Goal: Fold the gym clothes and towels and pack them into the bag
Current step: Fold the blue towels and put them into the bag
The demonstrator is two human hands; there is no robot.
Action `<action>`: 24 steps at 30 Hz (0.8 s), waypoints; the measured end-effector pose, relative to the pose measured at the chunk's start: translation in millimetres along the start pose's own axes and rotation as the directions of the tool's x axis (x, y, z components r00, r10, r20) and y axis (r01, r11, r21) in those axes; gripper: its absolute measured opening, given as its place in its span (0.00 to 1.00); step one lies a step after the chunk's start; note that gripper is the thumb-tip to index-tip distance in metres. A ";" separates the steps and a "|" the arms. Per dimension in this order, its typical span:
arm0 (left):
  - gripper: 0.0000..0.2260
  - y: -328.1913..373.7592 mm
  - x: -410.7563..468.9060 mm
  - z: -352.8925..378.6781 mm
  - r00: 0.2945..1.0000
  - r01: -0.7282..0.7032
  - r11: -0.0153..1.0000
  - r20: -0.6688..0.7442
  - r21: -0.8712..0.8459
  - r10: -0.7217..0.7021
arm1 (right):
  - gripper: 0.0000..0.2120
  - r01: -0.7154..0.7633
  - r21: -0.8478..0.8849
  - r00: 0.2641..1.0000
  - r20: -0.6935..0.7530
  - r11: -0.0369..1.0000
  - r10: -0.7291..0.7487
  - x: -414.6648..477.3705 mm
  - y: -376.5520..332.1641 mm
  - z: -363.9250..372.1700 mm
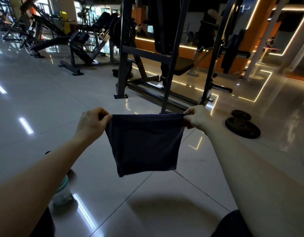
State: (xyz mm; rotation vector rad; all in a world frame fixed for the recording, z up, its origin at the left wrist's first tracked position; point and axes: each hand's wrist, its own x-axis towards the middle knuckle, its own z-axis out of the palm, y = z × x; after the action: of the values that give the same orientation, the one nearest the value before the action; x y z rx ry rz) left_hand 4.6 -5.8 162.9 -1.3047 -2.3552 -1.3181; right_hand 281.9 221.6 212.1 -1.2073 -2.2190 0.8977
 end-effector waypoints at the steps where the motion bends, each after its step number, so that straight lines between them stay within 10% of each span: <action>1: 0.04 0.7 1.1 -1.1 1.000 0.002 1.000 -0.004 -0.001 -0.002 | 0.03 -0.006 -0.001 1.000 -0.004 1.000 0.006 0.5 1.4 1.2; 24: 0.05 -13.1 3.8 -3.0 0.996 0.026 0.998 0.088 0.054 -0.031 | 0.06 -0.051 0.178 0.986 0.164 0.983 0.021 -4.8 9.8 10.0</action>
State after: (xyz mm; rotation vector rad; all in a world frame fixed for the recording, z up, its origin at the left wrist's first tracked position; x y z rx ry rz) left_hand -8.2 -8.8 158.4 -1.3457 -2.4588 -1.2212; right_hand 283.3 218.2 197.7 -1.1282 -2.1873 1.2231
